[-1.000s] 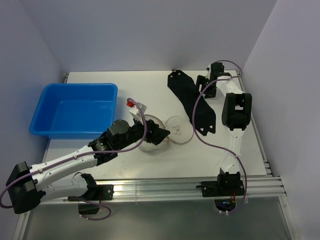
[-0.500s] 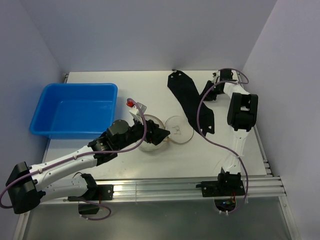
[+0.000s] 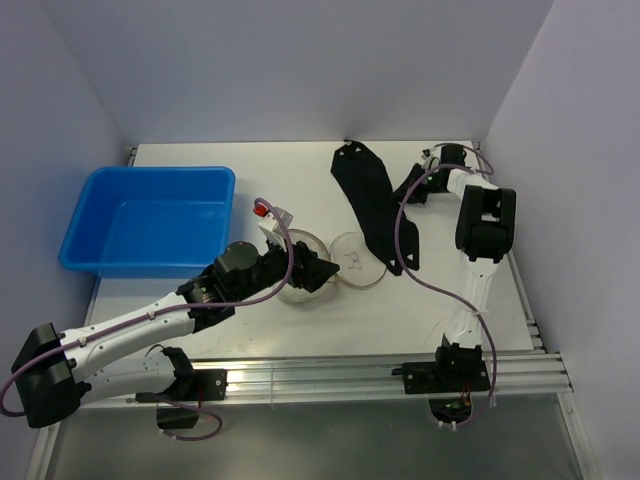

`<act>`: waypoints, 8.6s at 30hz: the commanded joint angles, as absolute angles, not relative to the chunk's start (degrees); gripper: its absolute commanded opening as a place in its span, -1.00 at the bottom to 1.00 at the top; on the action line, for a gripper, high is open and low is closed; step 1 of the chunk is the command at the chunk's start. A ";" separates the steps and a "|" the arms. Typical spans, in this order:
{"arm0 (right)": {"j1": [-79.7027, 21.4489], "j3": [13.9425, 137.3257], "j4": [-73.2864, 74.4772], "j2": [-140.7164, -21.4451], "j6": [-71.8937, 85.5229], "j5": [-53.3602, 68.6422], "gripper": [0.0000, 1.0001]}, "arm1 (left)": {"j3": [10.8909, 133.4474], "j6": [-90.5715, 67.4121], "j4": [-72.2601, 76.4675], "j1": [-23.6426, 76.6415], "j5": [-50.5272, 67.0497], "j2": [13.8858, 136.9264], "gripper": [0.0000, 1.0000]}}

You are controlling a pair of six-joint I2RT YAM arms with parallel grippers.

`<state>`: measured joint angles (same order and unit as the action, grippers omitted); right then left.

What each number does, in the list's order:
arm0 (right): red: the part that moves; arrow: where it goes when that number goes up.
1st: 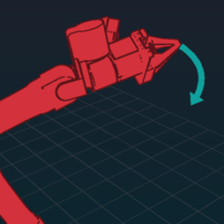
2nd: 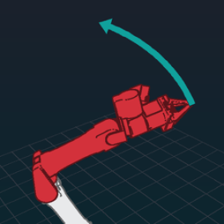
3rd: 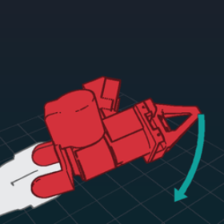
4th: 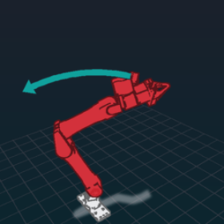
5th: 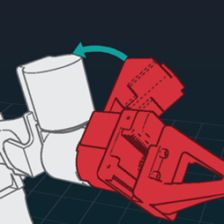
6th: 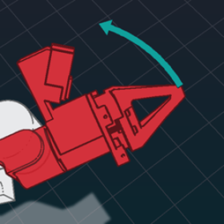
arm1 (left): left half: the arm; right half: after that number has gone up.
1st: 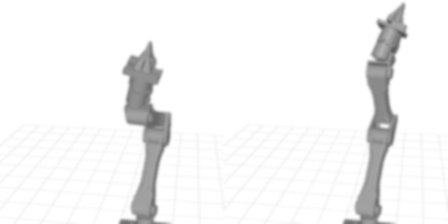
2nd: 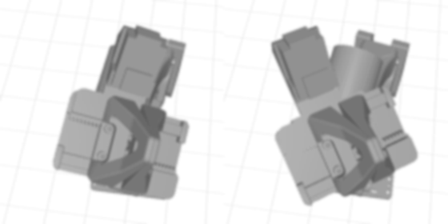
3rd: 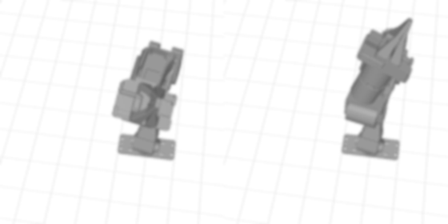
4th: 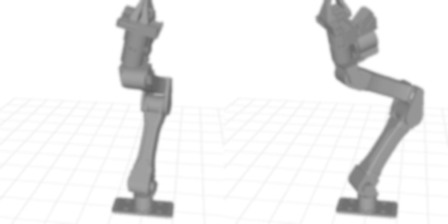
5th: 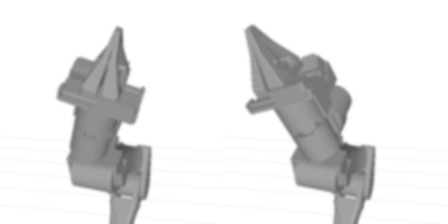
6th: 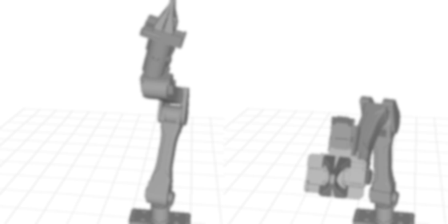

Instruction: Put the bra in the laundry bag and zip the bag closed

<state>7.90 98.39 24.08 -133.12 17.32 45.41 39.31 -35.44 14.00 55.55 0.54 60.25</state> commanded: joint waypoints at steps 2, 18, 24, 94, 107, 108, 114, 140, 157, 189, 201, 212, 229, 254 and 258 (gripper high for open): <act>8.88 89.43 8.16 -127.02 22.66 51.06 -1.00 | 38.93 -35.95 16.44 55.72 0.35 60.20 0.70; 4.84 50.64 -53.96 -83.43 55.98 53.88 -1.00 | 45.87 -32.44 14.15 55.72 -1.05 63.20 0.76; 0.27 43.60 -49.76 -66.40 52.22 50.98 -1.00 | 48.34 -29.01 11.08 55.72 -4.74 59.60 0.79; -28.29 47.55 6.41 -40.42 14.86 51.50 0.99 | 54.40 -15.38 -4.21 69.08 -0.70 48.51 -1.00; -33.75 46.58 9.41 -38.86 14.06 39.93 0.96 | 58.89 -14.68 -8.17 68.64 -7.20 56.51 -1.00; -33.75 46.67 9.06 -36.93 14.24 38.68 0.97 | 58.63 -14.76 -7.91 68.56 -7.99 56.25 -1.00; -33.75 47.64 7.91 -34.36 16.17 40.94 0.97 | 56.52 -16.17 -6.34 65.75 -5.20 55.81 -1.00; -35.24 41.48 0.71 -42.01 18.63 42.29 -1.00 | 56.60 -18.19 -3.78 63.63 -5.08 55.98 -0.63; -33.75 55.62 -3.96 -48.69 20.23 15.99 -1.00 | 39.64 -38.23 -5.54 39.65 -15.56 46.41 0.34; -24.87 50.01 -7.21 -58.44 15.13 42.62 -1.00 | 36.65 -37.35 8.43 37.44 -4.66 61.09 -1.00; -24.95 57.47 -1.41 -73.47 5.11 42.54 -1.00 | 34.46 -37.44 12.04 37.44 -3.34 58.71 -1.00; -33.22 61.69 7.73 -81.30 -5.01 25.86 -1.00 | 36.65 -38.32 15.72 37.44 -0.44 60.21 -1.00; -36.73 63.29 -0.93 -77.96 -11.07 16.62 -1.00 | 37.96 -36.74 13.62 38.32 3.16 62.13 -0.99; -42.36 38.24 -21.00 -67.87 17.05 34.33 -1.00 | 37.88 -36.92 16.88 38.23 2.45 60.55 -1.00; -42.36 37.36 -24.24 -66.35 18.45 38.14 -1.00 | 36.65 -37.09 20.46 38.32 7.71 61.00 -1.00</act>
